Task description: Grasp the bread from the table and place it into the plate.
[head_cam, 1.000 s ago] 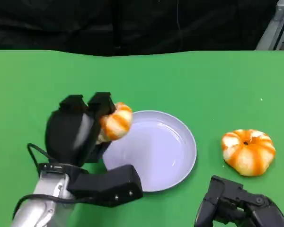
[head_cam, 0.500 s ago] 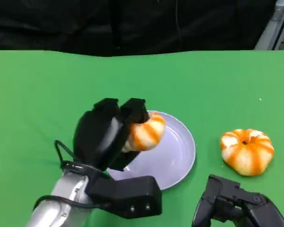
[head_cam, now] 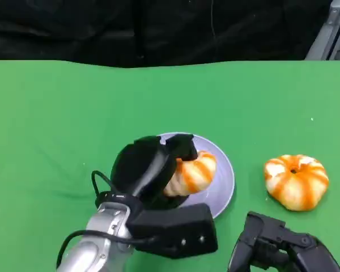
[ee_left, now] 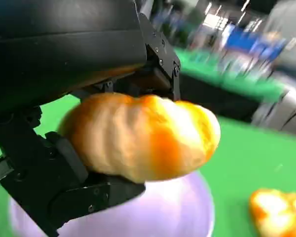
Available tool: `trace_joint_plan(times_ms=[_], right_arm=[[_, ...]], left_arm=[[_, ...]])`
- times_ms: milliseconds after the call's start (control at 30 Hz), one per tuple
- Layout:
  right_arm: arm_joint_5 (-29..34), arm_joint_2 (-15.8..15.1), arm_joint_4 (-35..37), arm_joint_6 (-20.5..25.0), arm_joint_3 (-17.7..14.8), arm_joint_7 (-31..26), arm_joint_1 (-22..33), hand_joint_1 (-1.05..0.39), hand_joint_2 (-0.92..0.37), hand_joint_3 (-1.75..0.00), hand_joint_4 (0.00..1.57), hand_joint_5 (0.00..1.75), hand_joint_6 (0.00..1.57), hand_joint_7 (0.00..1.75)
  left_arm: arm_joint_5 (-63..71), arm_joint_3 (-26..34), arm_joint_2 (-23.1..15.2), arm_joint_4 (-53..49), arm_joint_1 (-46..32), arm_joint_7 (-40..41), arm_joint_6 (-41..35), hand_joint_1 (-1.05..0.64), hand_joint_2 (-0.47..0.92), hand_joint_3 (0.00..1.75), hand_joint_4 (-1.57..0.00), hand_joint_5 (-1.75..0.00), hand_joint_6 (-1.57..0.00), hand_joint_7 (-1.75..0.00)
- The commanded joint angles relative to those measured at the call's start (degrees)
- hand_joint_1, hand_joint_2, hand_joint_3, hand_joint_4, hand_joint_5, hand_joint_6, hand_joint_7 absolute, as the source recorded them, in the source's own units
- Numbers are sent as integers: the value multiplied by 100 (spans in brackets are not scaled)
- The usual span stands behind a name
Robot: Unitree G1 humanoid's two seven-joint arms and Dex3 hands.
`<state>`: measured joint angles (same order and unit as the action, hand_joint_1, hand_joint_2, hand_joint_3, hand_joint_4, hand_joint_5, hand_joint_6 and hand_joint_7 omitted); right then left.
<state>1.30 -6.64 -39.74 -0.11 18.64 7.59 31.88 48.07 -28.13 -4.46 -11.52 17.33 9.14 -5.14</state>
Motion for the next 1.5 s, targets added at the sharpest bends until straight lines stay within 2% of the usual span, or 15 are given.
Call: trace_joint_plan(times_ms=[33, 100, 167, 333, 633, 667, 700, 767, 833, 933, 1133, 1200, 1300, 1367, 1500], right_arm=[[1, -30, -66, 31, -16, -33, 24, -6, -32, -140, 70, 173, 68, 152], [12, -27, -53, 20, -12, -39, 15, -6, -32, -140, 70, 173, 68, 152], [11, -27, -48, 16, -11, -41, 13, -5, -31, -140, 70, 172, 68, 152], [41, -30, -27, 39, 6, -56, -3, -6, -31, -140, 70, 172, 68, 153], [41, -25, -19, 70, 11, -71, -17, -5, -31, -140, 69, 173, 68, 153], [40, -8, 4, 74, 27, -77, -35, -5, -31, -140, 69, 173, 68, 153], [39, 5, 22, 78, 38, -82, -48, -5, -31, -141, 70, 173, 68, 154], [54, 26, 47, 80, 69, -98, -66, -4, -31, -141, 70, 174, 68, 154], [66, 29, 64, 50, 98, -111, -59, -4, -31, -141, 69, 174, 68, 154], [80, 19, 41, 76, 142, -121, -27, -5, -31, -142, 69, 175, 68, 155], [156, 32, -7, 98, 241, -166, 14, -6, -31, -141, 69, 174, 68, 156], [179, 38, -12, 99, 263, -183, 12, -6, -31, -141, 69, 175, 68, 156], [178, 43, -15, 115, 283, -199, 11, -6, -31, -140, 69, 175, 68, 155], [150, 37, -37, 137, 279, -194, 18, -6, -31, -141, 68, 175, 67, 156], [43, -12, -39, 126, 147, -143, -2, -5, -30, -142, 69, 174, 68, 156]], left_arm=[[638, -247, -102, 209, 310, -817, -921, -39, 90, 22, -15, -61, -36, -13], [1066, -475, -178, 192, 501, -1492, -1395, -57, 92, 30, -3, -19, -13, -4], [1266, -592, -219, 215, 581, -1824, -1612, -66, 92, 35, -1, -4, -6, -2], [1301, -691, -376, 270, 567, -2336, -1710, -88, 92, 57, 0, 0, -3, -1], [560, -480, -659, 645, 423, -2717, -1294, -88, 92, 62, -3, -2, -6, -2], [185, -153, -725, 1117, 109, -2595, -1122, -88, 92, 63, -3, -2, -6, -2], [-102, 97, -776, 1477, -132, -2506, -988, -67, 92, 46, -31, -19, -26, -12], [-542, 496, -864, 2046, -541, -2348, -734, -52, 92, 34, -49, -32, -42, -18], [-855, 852, -823, 2670, -972, -2356, -790, -49, 92, 33, -55, -45, -51, -19], [-1470, 1408, -709, 3709, -1726, -2431, -917, -44, 92, 34, -69, -87, -75, -22], [-3112, 2216, -441, 4816, -3077, -2455, -628, -26, 92, 33, -71, -122, -91, -29], [-3669, 2420, -470, 4963, -3487, -2546, -364, -20, 82, 53, -72, -127, -86, -52], [-4215, 2594, -459, 4965, -4001, -2510, 212, -10, 54, 104, -80, -127, -86, -81], [-4418, 2645, -380, 4954, -4357, -2399, 579, -6, 45, 121, -84, -133, -88, -94], [-4505, 2640, -72, 4698, -4998, -2020, 1581, 0, 34, 150, -85, -167, -84, -143]])
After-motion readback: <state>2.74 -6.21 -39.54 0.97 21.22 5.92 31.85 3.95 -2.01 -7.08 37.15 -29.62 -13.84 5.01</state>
